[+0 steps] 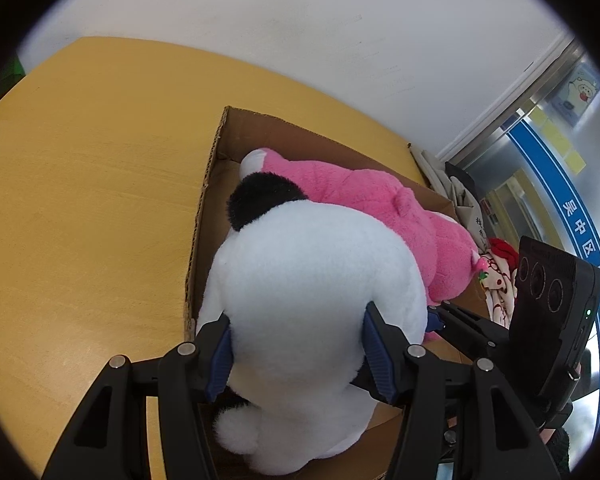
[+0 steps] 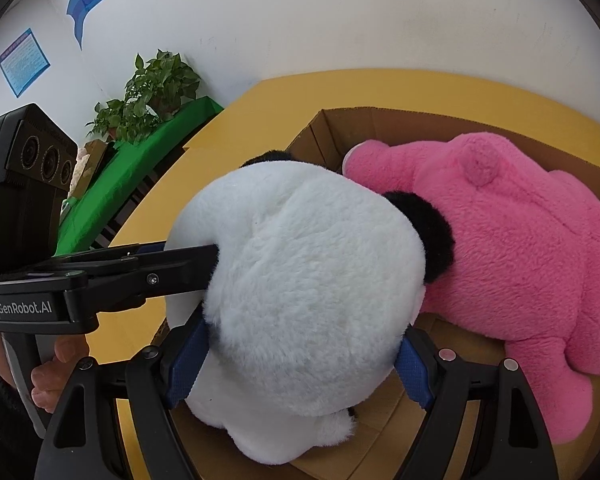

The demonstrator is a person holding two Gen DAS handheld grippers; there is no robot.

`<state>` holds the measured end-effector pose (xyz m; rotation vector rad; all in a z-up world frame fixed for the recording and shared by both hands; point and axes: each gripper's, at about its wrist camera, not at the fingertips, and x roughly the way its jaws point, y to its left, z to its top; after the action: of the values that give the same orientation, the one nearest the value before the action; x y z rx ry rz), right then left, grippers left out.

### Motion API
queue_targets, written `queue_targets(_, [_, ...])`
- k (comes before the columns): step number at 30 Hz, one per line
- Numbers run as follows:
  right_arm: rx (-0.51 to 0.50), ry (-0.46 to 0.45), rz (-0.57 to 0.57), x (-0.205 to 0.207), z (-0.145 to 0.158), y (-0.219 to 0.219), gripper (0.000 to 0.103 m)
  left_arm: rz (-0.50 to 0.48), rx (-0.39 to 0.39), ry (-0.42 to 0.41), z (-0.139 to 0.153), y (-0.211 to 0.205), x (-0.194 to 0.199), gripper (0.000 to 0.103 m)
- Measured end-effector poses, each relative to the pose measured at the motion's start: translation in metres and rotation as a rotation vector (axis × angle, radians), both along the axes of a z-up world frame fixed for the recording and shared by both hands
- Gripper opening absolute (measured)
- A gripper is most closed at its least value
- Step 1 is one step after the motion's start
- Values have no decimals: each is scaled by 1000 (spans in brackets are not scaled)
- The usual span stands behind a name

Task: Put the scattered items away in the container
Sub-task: 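Lower the white panda into the box beside the pink bear and release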

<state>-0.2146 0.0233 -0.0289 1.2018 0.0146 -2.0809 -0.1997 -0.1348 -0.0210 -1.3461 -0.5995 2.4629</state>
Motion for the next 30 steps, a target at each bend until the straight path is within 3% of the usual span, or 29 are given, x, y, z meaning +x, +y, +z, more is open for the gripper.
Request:
queue_targets(9, [31,-12,1,1,-15,-10,87,43,10,-44,-17,-9,2,60])
queue_targets(14, [24,1,-17,4,-12,-6,97,61,31,-32,-8,-15,10,67])
queue_targets(17, [8,26,-25,11,-2,1,101,92,28,11,9,-19,22,66])
queue_targets(21, [25,126,-39,29,27,16,101,135,3,136,51,-22,45,67])
queue_targets(25, [-7,221,-67,52,69,39,103,143,-31,238,93,-16,71,80])
queue_targets(30, [-34,312,-99,80,109,68,103,145,-63,310,118,1,101,80])
